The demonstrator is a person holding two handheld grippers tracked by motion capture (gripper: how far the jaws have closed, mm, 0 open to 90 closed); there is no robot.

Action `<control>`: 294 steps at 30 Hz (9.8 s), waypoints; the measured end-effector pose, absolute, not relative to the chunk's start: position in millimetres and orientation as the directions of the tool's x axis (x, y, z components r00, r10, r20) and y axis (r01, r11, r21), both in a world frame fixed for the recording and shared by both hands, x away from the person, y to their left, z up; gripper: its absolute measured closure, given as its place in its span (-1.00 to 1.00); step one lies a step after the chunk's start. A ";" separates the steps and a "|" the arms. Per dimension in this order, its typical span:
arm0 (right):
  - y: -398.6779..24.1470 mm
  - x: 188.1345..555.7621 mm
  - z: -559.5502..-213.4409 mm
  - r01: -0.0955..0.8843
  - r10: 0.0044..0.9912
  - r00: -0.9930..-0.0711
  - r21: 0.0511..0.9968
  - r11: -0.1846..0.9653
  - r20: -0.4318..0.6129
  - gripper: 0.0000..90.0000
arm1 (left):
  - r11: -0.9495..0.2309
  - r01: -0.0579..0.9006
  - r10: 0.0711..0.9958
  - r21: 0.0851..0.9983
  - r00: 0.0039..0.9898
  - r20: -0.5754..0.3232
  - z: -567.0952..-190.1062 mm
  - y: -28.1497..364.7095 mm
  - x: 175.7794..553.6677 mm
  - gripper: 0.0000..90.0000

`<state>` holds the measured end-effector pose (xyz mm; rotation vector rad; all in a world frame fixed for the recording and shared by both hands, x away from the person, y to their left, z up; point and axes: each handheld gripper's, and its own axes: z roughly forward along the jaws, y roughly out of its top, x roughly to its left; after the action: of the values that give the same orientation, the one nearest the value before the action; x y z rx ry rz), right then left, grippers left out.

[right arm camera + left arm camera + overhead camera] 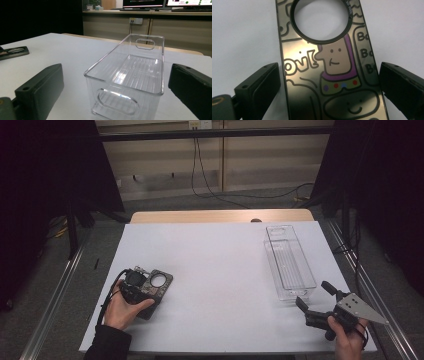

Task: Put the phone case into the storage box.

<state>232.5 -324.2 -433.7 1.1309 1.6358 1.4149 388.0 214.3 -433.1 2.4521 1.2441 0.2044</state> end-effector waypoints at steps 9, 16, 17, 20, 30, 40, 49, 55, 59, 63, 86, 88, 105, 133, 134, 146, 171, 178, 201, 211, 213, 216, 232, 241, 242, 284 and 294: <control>-324.5 232.4 -433.6 0.172 0.920 -0.391 0.984 0.033 0.037 -1.00 | -0.548 0.750 0.804 0.370 0.595 -0.015 -434.4 208.4 390.1 -0.94; -324.5 232.4 -433.7 0.172 0.920 -0.391 0.985 0.033 0.037 -1.00 | -0.560 0.741 0.796 0.369 0.605 -0.008 -435.5 208.1 390.3 -0.97; -324.3 232.3 -433.7 0.173 0.920 -0.390 0.984 0.031 0.040 -1.00 | -0.565 0.741 0.794 0.363 0.608 -0.004 -435.1 207.8 390.8 -0.97; -324.2 232.4 -433.7 0.173 0.920 -0.391 0.985 0.030 0.040 -1.00 | -0.554 0.754 0.803 0.353 0.596 -0.014 -434.8 207.1 391.7 -0.95; -323.9 232.4 -433.8 0.175 0.919 -0.392 0.984 0.027 0.045 -1.00 | -0.524 0.770 0.821 0.366 0.570 -0.023 -431.7 210.9 392.5 -0.73; -324.3 232.2 -433.9 0.176 0.919 -0.391 0.984 0.028 0.044 -1.00 | -0.528 0.763 0.816 0.373 0.578 -0.026 -430.0 213.8 392.6 -0.72; -325.2 231.7 -433.9 0.175 0.919 -0.392 0.984 0.032 0.040 -1.00 | -0.497 0.767 0.828 0.405 0.559 -0.042 -428.1 219.1 392.1 -0.72; -325.3 231.5 -433.9 0.175 0.919 -0.392 0.984 0.033 0.039 -1.00 | -0.483 0.722 0.807 0.496 0.587 -0.069 -421.3 219.6 388.2 -0.72; -325.3 231.4 -433.9 0.174 0.919 -0.392 0.984 0.033 0.039 -1.00 | -0.469 0.700 0.795 0.538 0.600 -0.088 -416.8 219.4 386.3 -0.72; -325.3 231.4 -433.9 0.175 0.919 -0.393 0.984 0.033 0.039 -1.00 | -0.442 0.685 0.791 0.579 0.603 -0.108 -414.3 220.8 384.3 -0.72; -325.3 230.7 -433.8 0.175 0.920 -0.390 0.984 0.031 0.040 -1.00 | -0.384 0.545 0.739 0.745 0.665 -0.104 -402.9 222.0 372.9 -0.72; -325.3 230.9 -433.9 0.175 0.919 -0.391 0.984 0.032 0.040 -1.00 | -0.368 0.529 0.736 0.765 0.668 -0.108 -401.4 223.1 372.2 -0.72; -324.5 230.0 -433.1 0.165 0.916 -0.399 0.986 0.016 0.052 -1.00 | -0.297 0.377 0.656 0.877 0.748 -0.100 -389.5 217.4 357.9 -0.72; -298.6 223.8 -415.3 0.138 0.837 -0.546 0.989 0.056 0.029 -1.00 | -0.325 0.311 0.464 0.893 0.875 -0.135 -389.8 167.9 341.4 -0.72; -296.3 224.2 -415.2 0.140 0.832 -0.554 0.989 0.056 0.032 -1.00 | -0.328 0.309 0.463 0.893 0.876 -0.134 -389.9 165.7 340.5 -0.72; -271.3 236.3 -406.2 0.140 0.748 -0.661 0.989 0.049 0.057 -1.00 | -0.296 0.290 0.413 0.910 0.898 -0.152 -390.2 149.1 334.7 -0.72; -232.2 274.9 -371.2 0.146 0.531 -0.841 0.988 0.044 0.101 -0.99 | -0.260 0.169 0.201 0.951 0.972 -0.118 -388.1 84.1 345.4 -0.73; -229.6 283.5 -364.2 0.158 0.505 -0.855 0.987 0.035 0.119 -1.00 | -0.250 0.163 0.162 0.954 0.979 -0.124 -383.3 81.1 346.7 -0.73; -198.6 322.5 -353.9 0.174 0.330 -0.932 0.984 0.039 0.152 -1.00 | -0.257 0.166 0.112 0.952 0.984 -0.141 -378.1 92.1 346.7 -0.73; -192.9 334.6 -356.3 0.187 0.287 -0.946 0.978 0.095 0.153 -1.00 | -0.251 0.164 0.102 0.954 0.985 -0.142 -375.5 93.8 346.3 -0.73; -192.5 338.2 -354.8 0.182 0.266 -0.952 0.979 0.093 0.152 -1.00 | -0.253 0.168 0.097 0.953 0.984 -0.148 -376.1 93.7 346.5 -0.73; -191.6 342.8 -352.2 0.182 0.244 -0.957 0.979 0.090 0.155 -1.00 | -0.261 0.164 0.095 0.951 0.985 -0.144 -376.3 93.6 346.3 -0.73; -184.6 347.4 -358.7 0.160 0.129 -0.981 0.981 0.114 0.145 -0.97 | -0.293 0.178 0.046 0.940 0.984 -0.172 -379.5 90.3 345.7 -0.73; -184.0 346.8 -360.1 0.146 0.086 -0.987 0.980 0.139 0.135 -0.91 | -0.312 0.176 0.030 0.934 0.984 -0.176 -381.2 88.2 344.4 -0.73; -183.8 346.8 -360.1 0.146 0.080 -0.987 0.980 0.138 0.136 -0.89 | -0.312 0.177 0.029 0.933 0.984 -0.177 -381.4 87.9 344.5 -0.73; -182.5 347.7 -366.2 0.170 0.061 -0.985 0.968 0.184 0.162 -0.74 | -0.382 0.175 0.060 0.907 0.985 -0.164 -388.3 88.6 345.7 -0.78; -188.3 351.5 -367.5 0.181 0.108 -0.981 0.967 0.177 0.164 -0.74 | -0.392 0.209 0.137 0.896 0.976 -0.168 -389.0 91.8 349.7 -0.90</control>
<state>351.5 -188.3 -367.5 0.3020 2.4530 2.0307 349.7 91.8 -389.0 1.9803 0.2469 -0.0786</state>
